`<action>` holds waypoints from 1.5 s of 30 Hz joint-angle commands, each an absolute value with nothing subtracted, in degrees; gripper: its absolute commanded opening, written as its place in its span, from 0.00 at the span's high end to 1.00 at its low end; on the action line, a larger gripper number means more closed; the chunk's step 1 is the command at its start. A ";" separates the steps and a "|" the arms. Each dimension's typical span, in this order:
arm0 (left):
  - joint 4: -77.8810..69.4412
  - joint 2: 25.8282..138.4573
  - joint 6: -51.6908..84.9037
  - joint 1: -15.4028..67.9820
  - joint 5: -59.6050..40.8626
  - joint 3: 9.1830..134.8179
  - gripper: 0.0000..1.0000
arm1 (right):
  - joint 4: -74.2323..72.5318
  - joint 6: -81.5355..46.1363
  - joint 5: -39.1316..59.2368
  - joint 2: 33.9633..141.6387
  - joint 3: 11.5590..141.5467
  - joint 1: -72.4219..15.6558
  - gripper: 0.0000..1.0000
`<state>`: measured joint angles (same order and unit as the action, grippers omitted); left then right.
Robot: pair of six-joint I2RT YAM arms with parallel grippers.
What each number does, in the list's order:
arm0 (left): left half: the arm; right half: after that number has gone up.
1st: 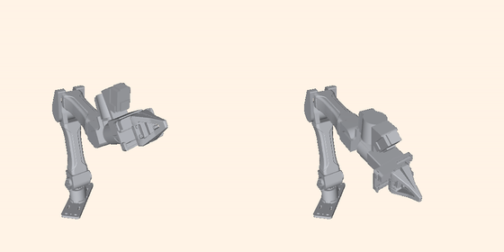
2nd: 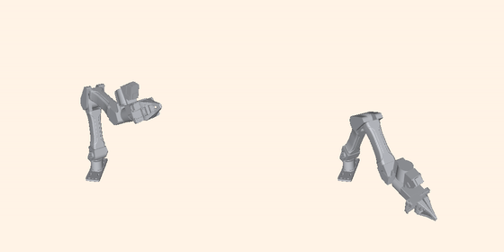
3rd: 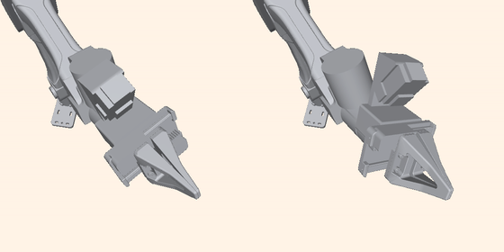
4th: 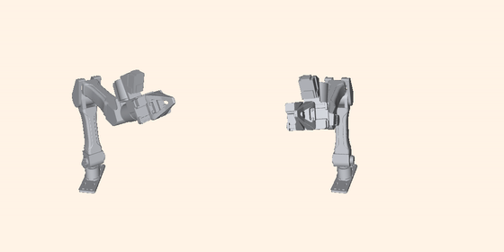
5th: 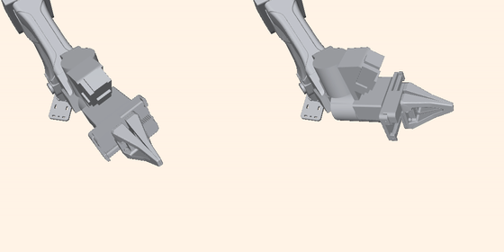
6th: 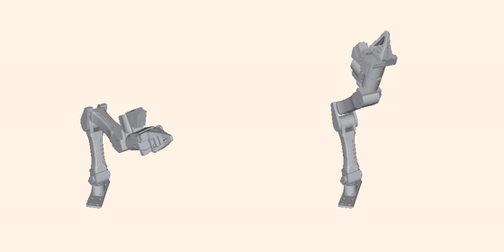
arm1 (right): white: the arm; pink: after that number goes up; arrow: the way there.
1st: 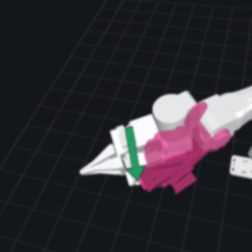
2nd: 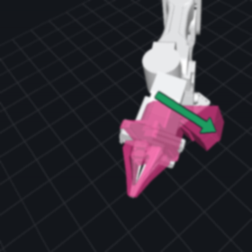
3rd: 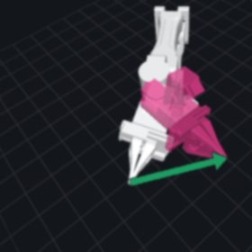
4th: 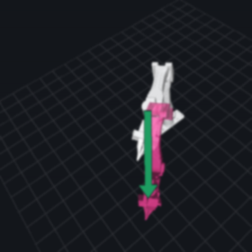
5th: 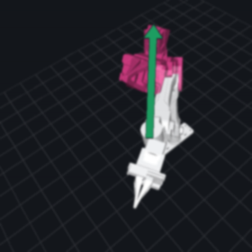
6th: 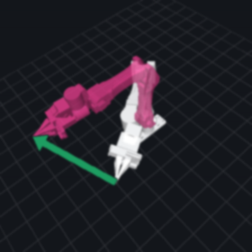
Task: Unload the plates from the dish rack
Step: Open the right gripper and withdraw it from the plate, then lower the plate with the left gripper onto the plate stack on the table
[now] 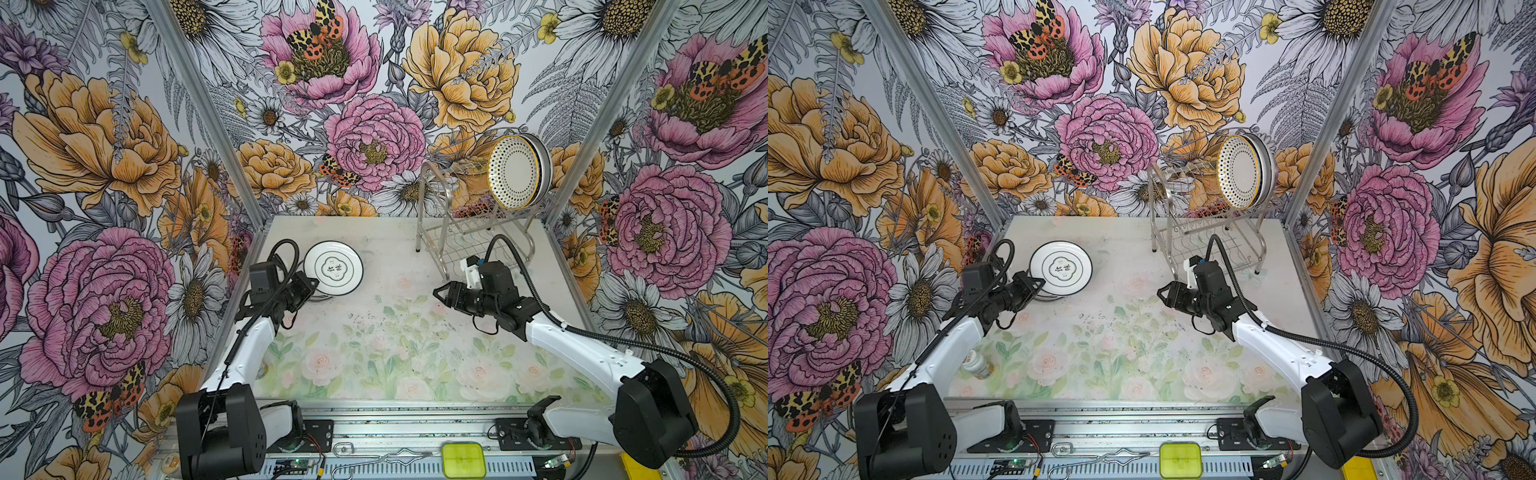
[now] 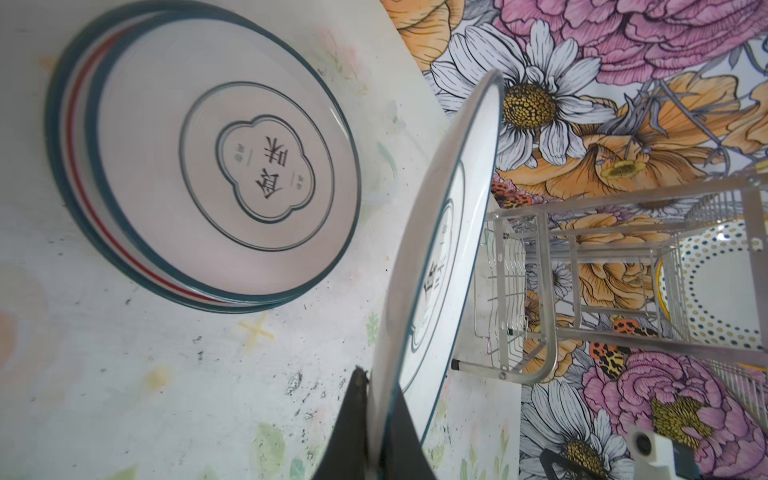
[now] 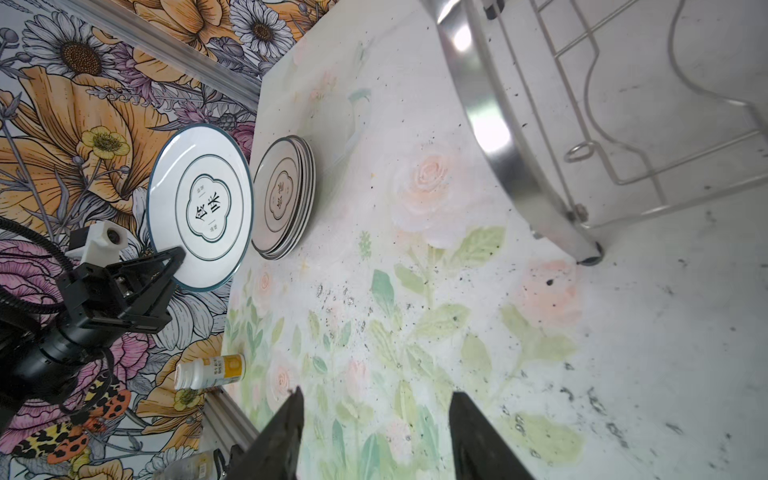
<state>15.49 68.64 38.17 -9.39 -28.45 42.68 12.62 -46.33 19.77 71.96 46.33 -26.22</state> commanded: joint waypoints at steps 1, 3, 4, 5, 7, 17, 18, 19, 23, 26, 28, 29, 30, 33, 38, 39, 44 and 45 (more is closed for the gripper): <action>15.91 70.21 37.85 -11.61 -26.62 44.64 1.00 | 17.38 -42.54 14.14 69.55 46.32 -25.69 0.42; 15.84 71.10 37.79 -12.44 -25.49 45.34 1.00 | 19.12 -41.71 12.75 69.14 46.32 -25.13 0.42; 15.52 71.64 38.09 -12.90 -24.96 45.49 1.00 | 19.85 -41.65 12.13 68.93 46.32 -24.74 0.42; 15.15 72.18 38.41 -13.22 -25.06 45.65 1.00 | 20.33 -41.37 11.89 68.67 46.28 -24.46 0.41; 14.80 73.39 38.38 -13.37 -24.96 46.17 1.00 | 21.20 -41.17 11.00 68.12 46.19 -23.87 0.41; 13.04 80.64 36.56 -15.17 -24.38 48.25 1.00 | 24.61 -40.42 8.88 65.40 45.11 -20.79 0.40; 12.63 81.36 36.64 -15.26 -24.61 48.40 1.00 | 24.61 -40.42 8.88 65.30 45.00 -20.59 0.40; 12.37 82.15 36.62 -15.32 -24.70 48.47 1.00 | 24.69 -40.49 8.88 65.30 44.86 -20.34 0.39; 11.55 83.69 36.31 -15.38 -25.05 48.91 1.00 | 24.79 -40.66 9.23 65.21 45.09 -19.78 0.39; 12.20 84.28 36.09 -15.34 -24.45 49.43 1.00 | 24.79 -40.52 9.73 65.71 45.65 -19.49 0.39; 13.27 84.62 35.69 -15.38 -23.65 49.89 1.00 | 24.79 -40.41 9.84 66.24 45.94 -19.35 0.39; 13.69 84.76 35.51 -15.40 -23.39 50.17 0.98 | 24.79 -40.35 9.93 66.48 46.06 -19.36 0.39; 13.76 84.92 35.42 -15.39 -23.36 50.32 0.97 | 24.79 -40.34 10.02 66.68 46.14 -19.28 0.39; 14.13 85.42 35.12 -15.43 -23.31 50.52 0.94 | 24.79 -40.34 10.05 67.03 46.23 -19.25 0.39; 14.46 86.47 34.87 -15.43 -23.38 50.86 0.89 | 24.79 -40.33 10.67 67.31 46.60 -19.16 0.39; 14.78 86.72 34.85 -15.47 -23.21 50.96 0.88 | 24.79 -40.34 11.04 67.31 46.82 -19.17 0.39; 17.14 87.77 34.37 -15.39 -22.11 52.11 0.79 | 24.79 -40.13 11.74 67.39 47.32 -19.16 0.38; 17.31 87.93 34.27 -15.46 -22.07 52.18 0.78 | 24.79 -40.17 11.69 67.39 47.37 -19.18 0.38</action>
